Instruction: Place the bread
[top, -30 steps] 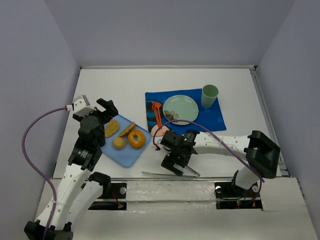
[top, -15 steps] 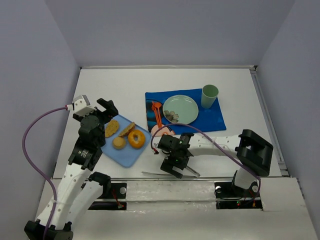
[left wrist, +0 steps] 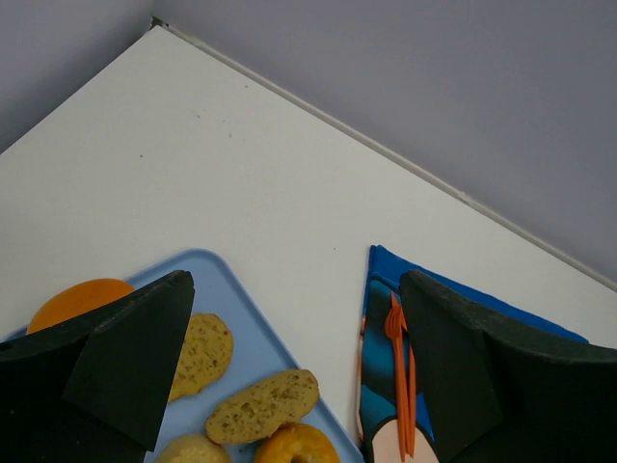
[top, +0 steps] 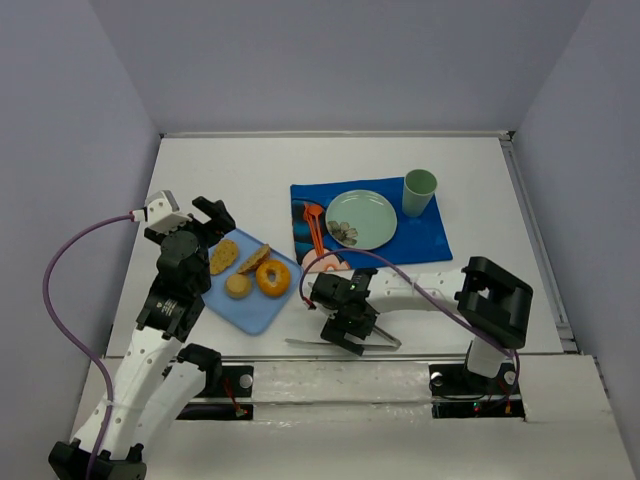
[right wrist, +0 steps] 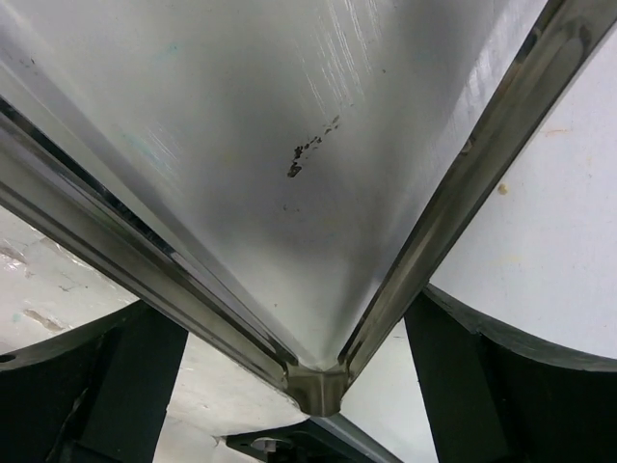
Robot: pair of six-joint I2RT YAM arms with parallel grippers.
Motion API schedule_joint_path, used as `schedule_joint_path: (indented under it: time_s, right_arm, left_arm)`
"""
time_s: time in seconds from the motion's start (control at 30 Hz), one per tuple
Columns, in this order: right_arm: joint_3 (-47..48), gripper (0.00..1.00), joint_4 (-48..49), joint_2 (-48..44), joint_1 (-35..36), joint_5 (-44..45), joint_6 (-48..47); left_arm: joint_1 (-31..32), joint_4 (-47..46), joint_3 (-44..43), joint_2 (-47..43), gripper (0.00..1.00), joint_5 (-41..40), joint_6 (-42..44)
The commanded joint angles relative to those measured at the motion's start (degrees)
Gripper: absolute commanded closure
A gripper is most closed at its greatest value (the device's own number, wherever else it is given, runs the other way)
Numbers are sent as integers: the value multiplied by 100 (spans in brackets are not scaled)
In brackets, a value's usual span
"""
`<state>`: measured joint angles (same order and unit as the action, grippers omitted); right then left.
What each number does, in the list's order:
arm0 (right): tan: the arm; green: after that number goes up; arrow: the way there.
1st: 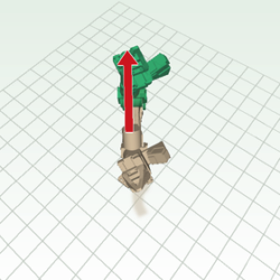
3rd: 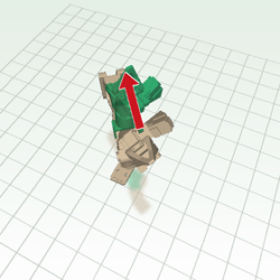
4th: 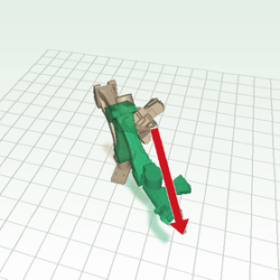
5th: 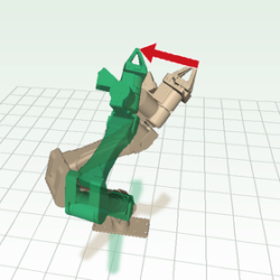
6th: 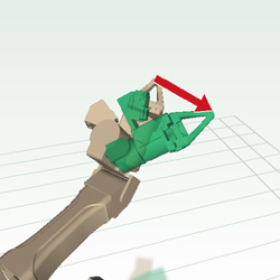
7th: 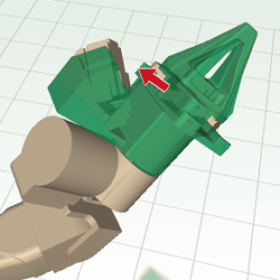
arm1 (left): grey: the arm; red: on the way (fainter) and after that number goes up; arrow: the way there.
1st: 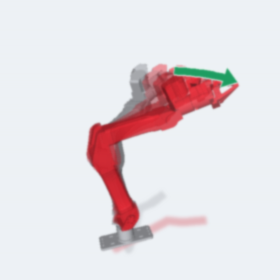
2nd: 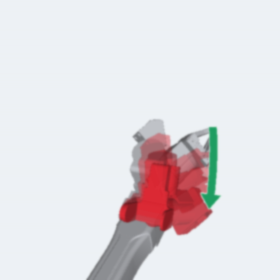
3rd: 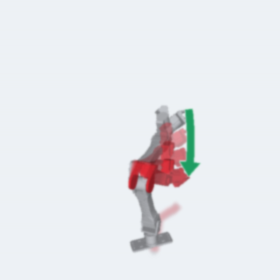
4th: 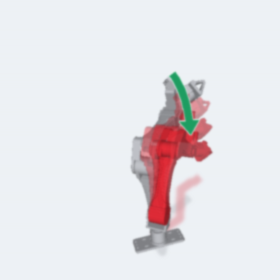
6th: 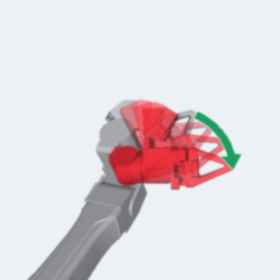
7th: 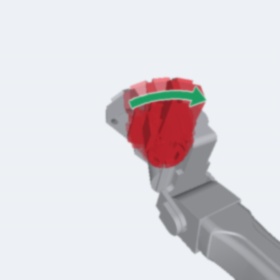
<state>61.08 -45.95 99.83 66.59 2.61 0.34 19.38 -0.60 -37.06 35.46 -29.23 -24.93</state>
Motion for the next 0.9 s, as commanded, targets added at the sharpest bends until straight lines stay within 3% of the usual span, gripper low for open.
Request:
schedule_joint_path:
  time_s: [0.0,0.1,0.17,0.2,0.5,0.7,0.87]
  right_arm:
    - [132,11,122,186,135,406,203]
    - [150,27,113,203,135,354,186]
    - [159,49,113,160,135,284,142]
    - [167,53,122,116,135,275,151]
    - [299,73,657,-999,135,284,353]
    - [220,81,886,-1711,135,757,572]
    - [185,83,1369,-2116,135,1048,713]
  left_arm:
    - [-13,-291,58,-13,1,-232,23]
    - [-13,-291,67,-31,1,-232,32]
    - [-13,-291,67,-39,1,-232,23]
    - [-13,-291,76,-39,1,-232,14]
    - [-13,-274,67,-118,1,-188,6]
    - [-13,-291,67,-145,1,-162,-3]
    - [-13,-309,76,-136,1,-144,-56]
